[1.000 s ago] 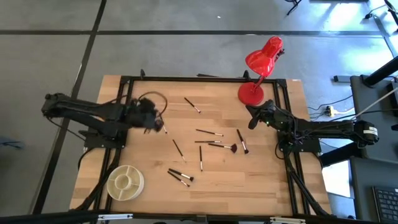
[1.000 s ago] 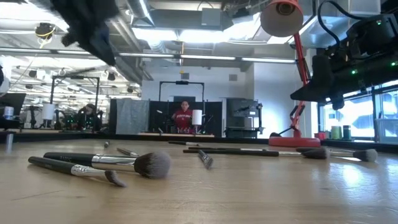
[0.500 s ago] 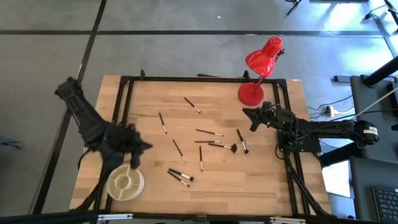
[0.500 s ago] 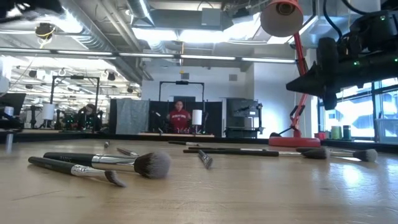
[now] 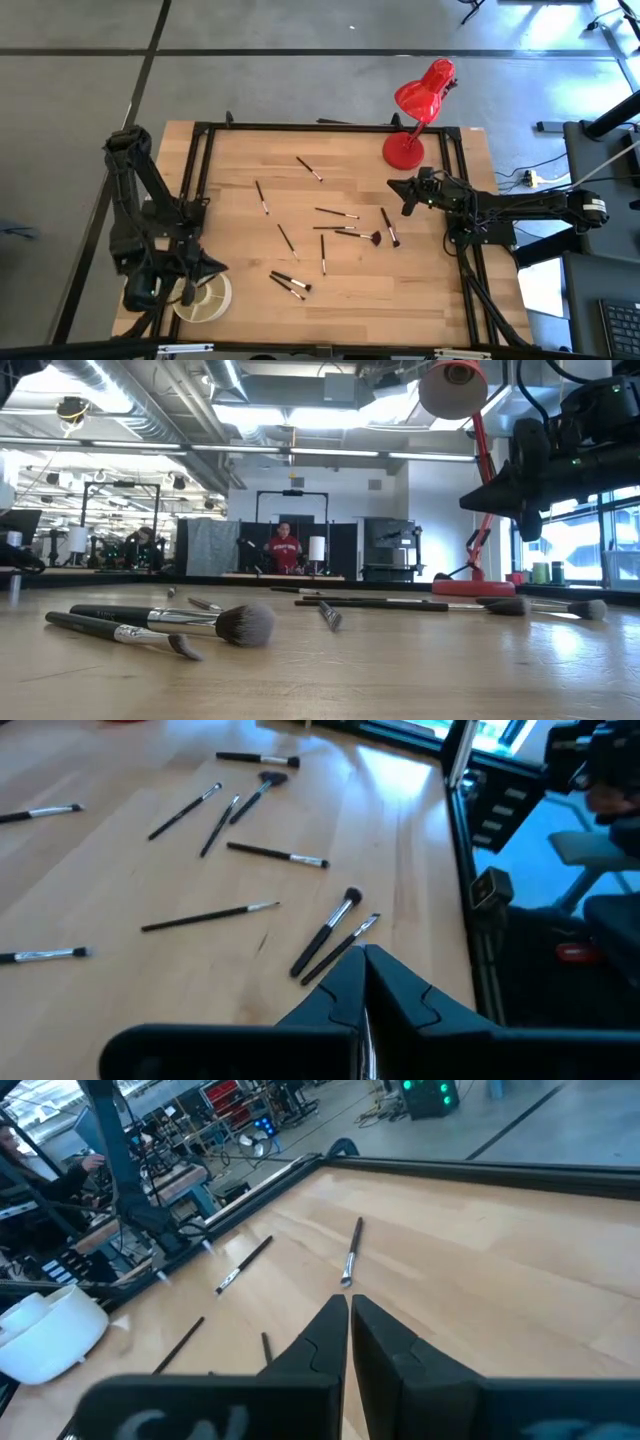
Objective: Pick & Place Makeup Brushes
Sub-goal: Put the black eyeshadow brush into the makeup organizer
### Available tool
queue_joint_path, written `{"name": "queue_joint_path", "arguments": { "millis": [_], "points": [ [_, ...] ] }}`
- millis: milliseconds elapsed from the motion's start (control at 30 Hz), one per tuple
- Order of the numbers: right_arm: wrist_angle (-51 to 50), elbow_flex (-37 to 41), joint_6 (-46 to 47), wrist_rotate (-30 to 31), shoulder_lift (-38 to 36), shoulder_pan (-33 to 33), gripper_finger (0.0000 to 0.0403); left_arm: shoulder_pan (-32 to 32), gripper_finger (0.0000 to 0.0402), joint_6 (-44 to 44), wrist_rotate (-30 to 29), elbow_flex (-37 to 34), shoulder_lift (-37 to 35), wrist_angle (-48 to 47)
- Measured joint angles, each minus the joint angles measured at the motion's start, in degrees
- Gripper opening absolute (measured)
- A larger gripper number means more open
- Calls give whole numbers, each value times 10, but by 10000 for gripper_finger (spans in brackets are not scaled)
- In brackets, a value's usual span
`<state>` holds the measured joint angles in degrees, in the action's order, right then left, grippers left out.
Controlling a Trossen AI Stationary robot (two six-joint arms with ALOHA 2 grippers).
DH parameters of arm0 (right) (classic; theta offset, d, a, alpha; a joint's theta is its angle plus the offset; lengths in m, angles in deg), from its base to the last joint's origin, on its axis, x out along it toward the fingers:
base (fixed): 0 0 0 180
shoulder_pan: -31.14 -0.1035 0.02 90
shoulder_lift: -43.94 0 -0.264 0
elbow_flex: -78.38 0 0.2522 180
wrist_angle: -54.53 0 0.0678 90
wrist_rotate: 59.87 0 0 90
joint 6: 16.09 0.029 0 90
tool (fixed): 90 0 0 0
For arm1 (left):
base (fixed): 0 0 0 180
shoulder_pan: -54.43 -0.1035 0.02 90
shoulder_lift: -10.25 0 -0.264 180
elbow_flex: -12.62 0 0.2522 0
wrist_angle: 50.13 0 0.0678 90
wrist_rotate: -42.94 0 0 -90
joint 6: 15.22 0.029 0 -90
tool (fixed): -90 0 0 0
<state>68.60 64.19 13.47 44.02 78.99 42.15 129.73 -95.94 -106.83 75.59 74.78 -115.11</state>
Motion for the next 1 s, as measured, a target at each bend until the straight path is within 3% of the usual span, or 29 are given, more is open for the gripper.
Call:
{"name": "queue_joint_path", "arguments": {
  "millis": [300, 667, 1000],
  "points": [
    [0, 0, -9, 2, 0, 0, 20, 27, 3, -43, 26, 0, 55, 0],
    [2, 0, -6, 20, 0, 0, 20, 28, 3, -69, 93, 0, 51, 0],
    [3, 0, -3, 31, 0, 0, 20, 37, 30, -103, 75, 0, 50, -12]
  ]
}}
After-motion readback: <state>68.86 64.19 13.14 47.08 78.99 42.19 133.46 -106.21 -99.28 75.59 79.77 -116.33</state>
